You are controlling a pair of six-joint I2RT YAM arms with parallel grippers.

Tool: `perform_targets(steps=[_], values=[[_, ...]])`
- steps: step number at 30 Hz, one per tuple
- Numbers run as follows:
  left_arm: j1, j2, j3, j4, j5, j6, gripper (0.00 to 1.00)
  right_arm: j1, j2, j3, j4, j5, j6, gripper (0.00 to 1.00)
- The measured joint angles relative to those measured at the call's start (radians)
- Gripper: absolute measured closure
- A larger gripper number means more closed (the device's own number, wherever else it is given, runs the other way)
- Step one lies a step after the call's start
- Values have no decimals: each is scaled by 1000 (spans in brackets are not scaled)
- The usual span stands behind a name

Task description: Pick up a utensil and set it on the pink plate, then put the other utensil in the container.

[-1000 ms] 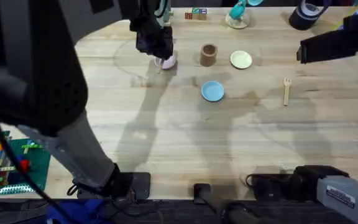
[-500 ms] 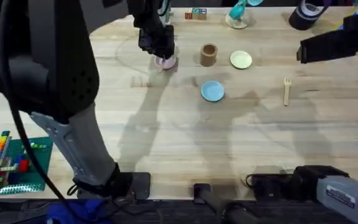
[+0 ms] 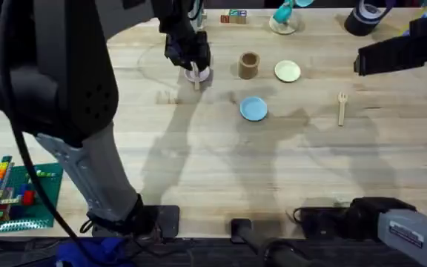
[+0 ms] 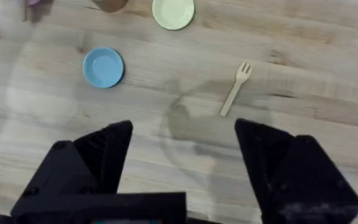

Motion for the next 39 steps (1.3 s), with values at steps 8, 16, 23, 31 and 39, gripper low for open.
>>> perform_targets(steps=[8,16,23,31,39], values=[[-2,0,0,-20,0,-1,395,0,0,0,0,0,0,3],[-22,-7,0,-67,0,-2,196,0,0,0,0,0,0,3],[-26,-131,0,-175,0,38,6,0,0,0,0,0,0,3],[-26,-202,0,-276,0,69,6,0,0,0,0,0,0,3],[-43,-293,0,-355,0,104,6,0,0,0,0,0,0,4]])
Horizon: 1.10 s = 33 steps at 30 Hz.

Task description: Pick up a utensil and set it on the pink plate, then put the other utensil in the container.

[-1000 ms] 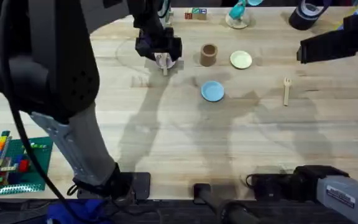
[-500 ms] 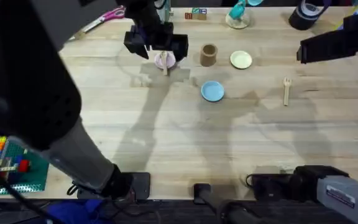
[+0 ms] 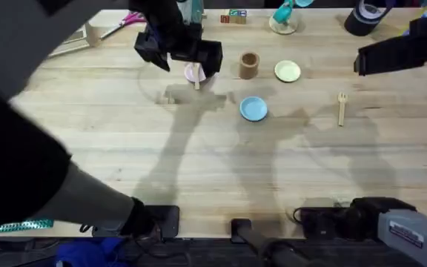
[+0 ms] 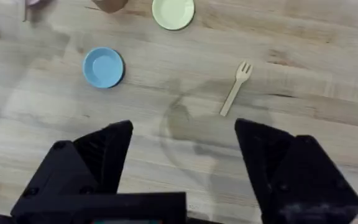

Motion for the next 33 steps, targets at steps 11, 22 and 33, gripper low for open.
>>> perform_targets(steps=[11,22,33], values=[[-10,-297,-185,24,0,7,5,0,0,0,0,0,0,4],[-10,-642,-392,61,0,11,5,0,0,0,0,0,0,3],[-10,-963,-467,42,-21,11,5,0,0,0,0,0,0,3]])
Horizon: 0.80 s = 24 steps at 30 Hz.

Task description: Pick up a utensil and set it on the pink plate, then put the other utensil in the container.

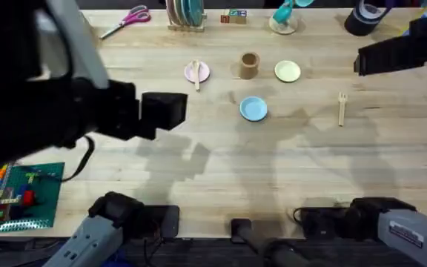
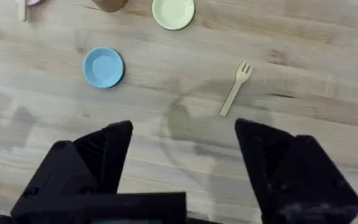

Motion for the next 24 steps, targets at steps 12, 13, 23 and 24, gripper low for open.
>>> perform_targets(steps=[12,13,23,24], values=[[0,-22,-1,-4,-19,36,5,0,0,0,0,0,0,3],[0,-22,-2,-2,-7,60,4,0,0,0,0,0,0,3],[0,-22,-85,108,191,299,5,0,0,0,0,0,0,3],[0,-22,-99,121,207,312,5,0,0,0,0,0,0,3]])
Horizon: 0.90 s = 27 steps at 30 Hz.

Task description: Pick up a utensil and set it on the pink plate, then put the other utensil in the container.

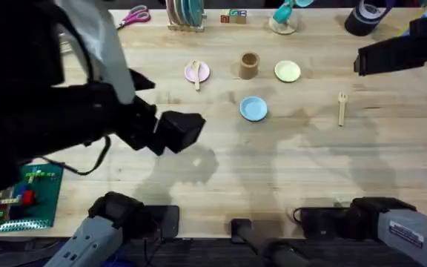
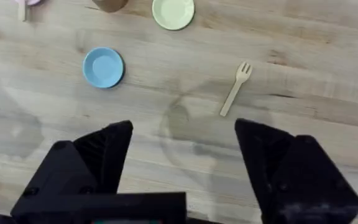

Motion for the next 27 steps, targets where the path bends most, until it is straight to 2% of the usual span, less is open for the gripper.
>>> perform_targets(steps=[7,16,27], values=[[0,0,-86,110,58,46,5,0,0,0,0,0,0,3],[0,1,-153,251,77,43,6,0,0,0,0,0,0,3],[0,20,-154,291,84,39,6,0,0,0,0,0,0,3]])
